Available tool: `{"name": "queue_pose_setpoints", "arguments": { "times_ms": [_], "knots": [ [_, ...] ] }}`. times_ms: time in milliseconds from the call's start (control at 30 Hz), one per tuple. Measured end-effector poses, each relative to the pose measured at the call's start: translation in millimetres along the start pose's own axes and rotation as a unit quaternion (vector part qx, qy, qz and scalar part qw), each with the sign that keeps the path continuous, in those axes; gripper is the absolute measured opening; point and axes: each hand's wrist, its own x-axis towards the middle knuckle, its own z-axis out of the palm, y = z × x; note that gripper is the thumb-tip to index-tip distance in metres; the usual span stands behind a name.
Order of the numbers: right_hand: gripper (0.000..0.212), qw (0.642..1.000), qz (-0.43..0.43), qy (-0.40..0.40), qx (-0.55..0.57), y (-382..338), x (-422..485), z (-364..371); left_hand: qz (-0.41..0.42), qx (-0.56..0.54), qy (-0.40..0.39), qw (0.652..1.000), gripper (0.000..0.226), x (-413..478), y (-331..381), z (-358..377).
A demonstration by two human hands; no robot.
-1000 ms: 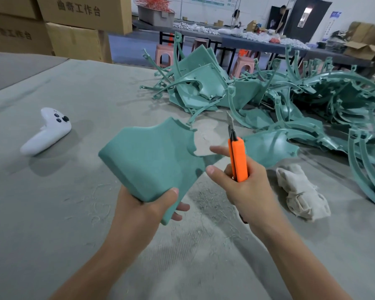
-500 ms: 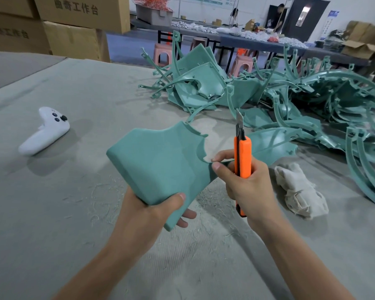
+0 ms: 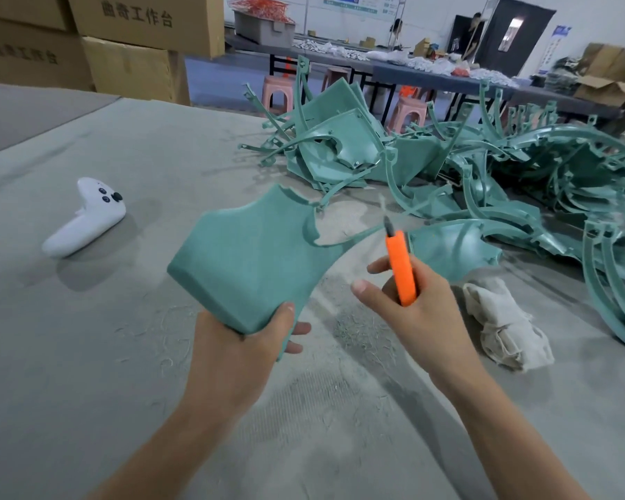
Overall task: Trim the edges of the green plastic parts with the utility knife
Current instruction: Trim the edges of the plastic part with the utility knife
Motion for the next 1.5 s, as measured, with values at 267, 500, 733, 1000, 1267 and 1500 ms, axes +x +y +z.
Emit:
{"name": "queue_pose_setpoints", "arguments": {
  "times_ms": [267, 500, 733, 1000, 1267, 1500],
  "knots": [
    [0.029, 0.989, -0.093, -0.066, -0.089, -6, -14, 17, 0.037, 0.022, 0.044, 0.998, 0.013, 0, -4, 3],
    [0.037, 0.979, -0.098, -0.042, -0.174, -9, -16, 15, 0.037, 0.065, 0.056, 0.996, 0.013, 0, -5, 2],
    [0.041, 0.971, -0.079, -0.029, -0.222, -11, -16, 15, 0.028, 0.081, 0.066, 0.994, 0.013, -1, -3, 2],
    [0.034, 0.983, -0.082, -0.009, -0.162, -11, -12, 6, 0.025, 0.083, 0.074, 0.993, 0.003, -1, -1, 0],
    [0.033, 0.982, -0.097, -0.049, -0.154, -9, -14, 15, 0.038, 0.092, 0.082, 0.992, 0.016, 0, -1, 1],
    [0.035, 0.983, -0.096, -0.045, -0.153, -9, -14, 15, 0.04, 0.1, 0.083, 0.991, 0.016, 1, -3, 0]
  ]
}}
